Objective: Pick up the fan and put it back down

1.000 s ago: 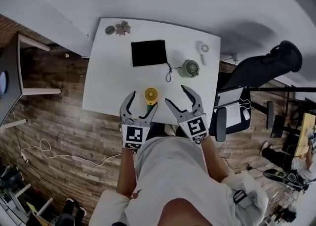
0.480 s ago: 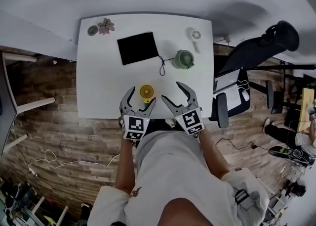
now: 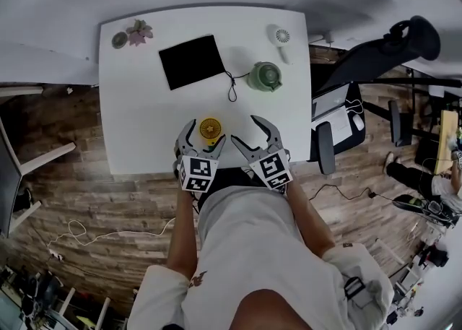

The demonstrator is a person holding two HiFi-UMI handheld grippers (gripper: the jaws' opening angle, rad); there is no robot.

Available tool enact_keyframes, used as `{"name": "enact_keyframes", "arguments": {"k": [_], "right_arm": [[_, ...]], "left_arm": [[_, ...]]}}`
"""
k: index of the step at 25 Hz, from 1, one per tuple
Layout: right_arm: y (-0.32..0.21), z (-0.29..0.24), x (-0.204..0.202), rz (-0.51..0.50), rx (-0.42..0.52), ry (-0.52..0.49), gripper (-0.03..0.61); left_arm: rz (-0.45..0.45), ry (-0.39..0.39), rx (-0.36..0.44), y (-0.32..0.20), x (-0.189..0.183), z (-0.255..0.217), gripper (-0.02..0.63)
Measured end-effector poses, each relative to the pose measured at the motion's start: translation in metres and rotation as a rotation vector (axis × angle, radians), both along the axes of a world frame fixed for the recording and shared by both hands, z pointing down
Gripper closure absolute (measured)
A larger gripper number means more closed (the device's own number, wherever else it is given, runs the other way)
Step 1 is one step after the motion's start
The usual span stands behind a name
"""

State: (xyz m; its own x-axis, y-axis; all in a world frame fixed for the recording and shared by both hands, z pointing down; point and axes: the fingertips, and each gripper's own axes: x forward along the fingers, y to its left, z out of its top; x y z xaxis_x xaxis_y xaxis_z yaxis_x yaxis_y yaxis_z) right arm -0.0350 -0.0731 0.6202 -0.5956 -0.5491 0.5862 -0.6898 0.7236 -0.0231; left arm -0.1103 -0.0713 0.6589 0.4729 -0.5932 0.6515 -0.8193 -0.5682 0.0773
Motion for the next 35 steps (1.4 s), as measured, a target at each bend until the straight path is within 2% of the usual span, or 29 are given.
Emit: {"name": "enact_keyframes", "arguments": {"k": [11, 21, 23, 24, 35], "right_arm": [[0.005, 0.029, 0.001, 0.011, -0.055, 0.04, 0.255], [0.013, 0.037, 0.005, 0.028, -0.069, 0.055, 0.255], [0.013, 0.038, 0.007, 0.035, -0.07, 0.057, 0.255], [0.013, 0.038, 0.009, 0.039, -0.069, 0.058, 0.255], [0.007, 0.031, 0.015, 0.041, -0.046, 0.056, 0.256]], "left_arm": [[0.035, -0.009, -0.098, 0.003, 0.005, 0.045, 0.187], [0.02, -0.014, -0.168, 0.004, 0.005, 0.076, 0.181], [0.02, -0.005, -0.171, 0.005, 0.007, 0.077, 0.195], [0.021, -0.003, -0.169, 0.005, 0.009, 0.076, 0.224], [0.009, 0.018, -0.162, 0.0, 0.014, 0.065, 0.229]]}}
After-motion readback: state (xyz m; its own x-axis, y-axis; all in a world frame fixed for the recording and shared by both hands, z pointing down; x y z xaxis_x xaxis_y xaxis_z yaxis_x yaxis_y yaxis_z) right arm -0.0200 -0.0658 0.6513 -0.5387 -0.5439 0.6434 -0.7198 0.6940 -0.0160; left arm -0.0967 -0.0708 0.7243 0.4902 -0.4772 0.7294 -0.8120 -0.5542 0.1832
